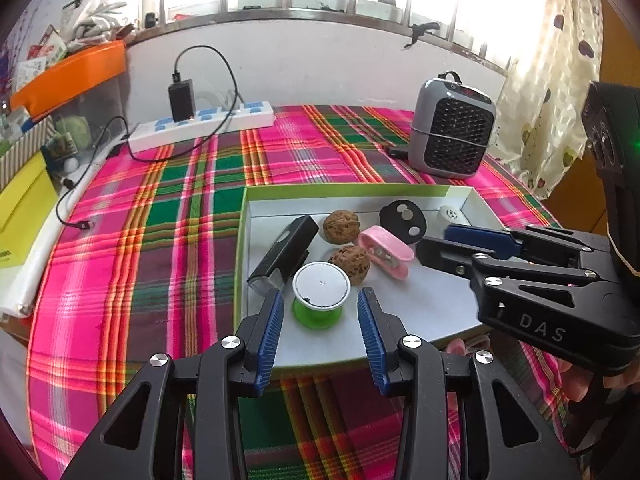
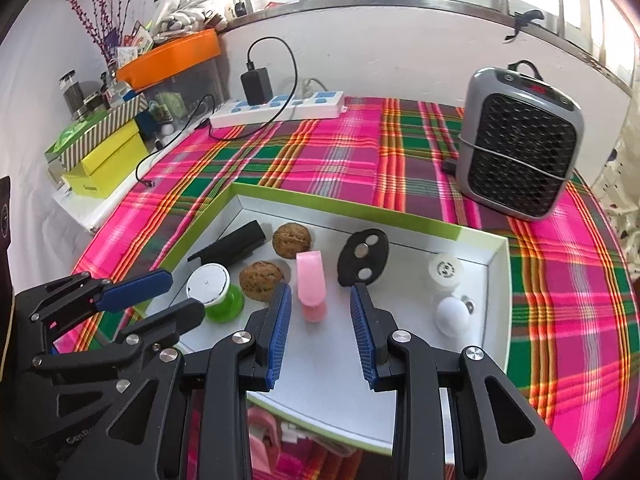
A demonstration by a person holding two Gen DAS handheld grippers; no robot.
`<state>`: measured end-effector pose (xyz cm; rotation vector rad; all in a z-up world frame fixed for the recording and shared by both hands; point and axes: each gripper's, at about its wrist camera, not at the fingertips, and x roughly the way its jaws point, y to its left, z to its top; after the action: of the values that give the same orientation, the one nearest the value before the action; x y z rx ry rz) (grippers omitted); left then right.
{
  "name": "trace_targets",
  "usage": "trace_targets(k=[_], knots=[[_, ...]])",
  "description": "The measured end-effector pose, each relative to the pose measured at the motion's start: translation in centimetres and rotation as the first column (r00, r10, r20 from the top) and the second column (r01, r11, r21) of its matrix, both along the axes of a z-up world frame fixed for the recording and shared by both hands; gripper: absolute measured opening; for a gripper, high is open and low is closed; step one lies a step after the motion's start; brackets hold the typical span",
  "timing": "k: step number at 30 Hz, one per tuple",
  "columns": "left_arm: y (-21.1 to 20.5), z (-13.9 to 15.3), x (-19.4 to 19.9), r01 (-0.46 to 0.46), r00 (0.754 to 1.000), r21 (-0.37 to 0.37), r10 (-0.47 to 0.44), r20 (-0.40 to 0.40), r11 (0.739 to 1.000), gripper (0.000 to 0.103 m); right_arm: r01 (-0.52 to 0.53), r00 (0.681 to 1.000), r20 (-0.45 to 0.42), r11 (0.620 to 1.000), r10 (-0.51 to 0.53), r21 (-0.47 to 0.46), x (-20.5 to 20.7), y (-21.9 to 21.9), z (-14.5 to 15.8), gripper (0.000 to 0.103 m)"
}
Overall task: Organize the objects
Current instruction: 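Lower and open the right tool to drop the pink clip while the left tool releases the container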
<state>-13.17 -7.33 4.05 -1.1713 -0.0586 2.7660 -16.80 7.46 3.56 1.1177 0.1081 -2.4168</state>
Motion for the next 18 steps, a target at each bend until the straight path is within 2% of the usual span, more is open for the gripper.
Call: trace_targets(k=[9, 18], knots=[[-0.6, 1.0, 2.1, -0.031, 0.999, 0.026, 0.032, -0.039, 0.999, 0.037, 0.036, 0.998, -0.043, 0.999, -0.036, 0.007, 1.9, 1.3, 0.5, 0.032], [-0.5, 1.0, 3.8, -0.033, 0.999, 0.047, 0.034, -0.034, 0.998, 0.037, 0.072, 0.995, -0.069, 0.997, -0.072, 0.002, 4.1, 2.9, 0.6, 0.033]])
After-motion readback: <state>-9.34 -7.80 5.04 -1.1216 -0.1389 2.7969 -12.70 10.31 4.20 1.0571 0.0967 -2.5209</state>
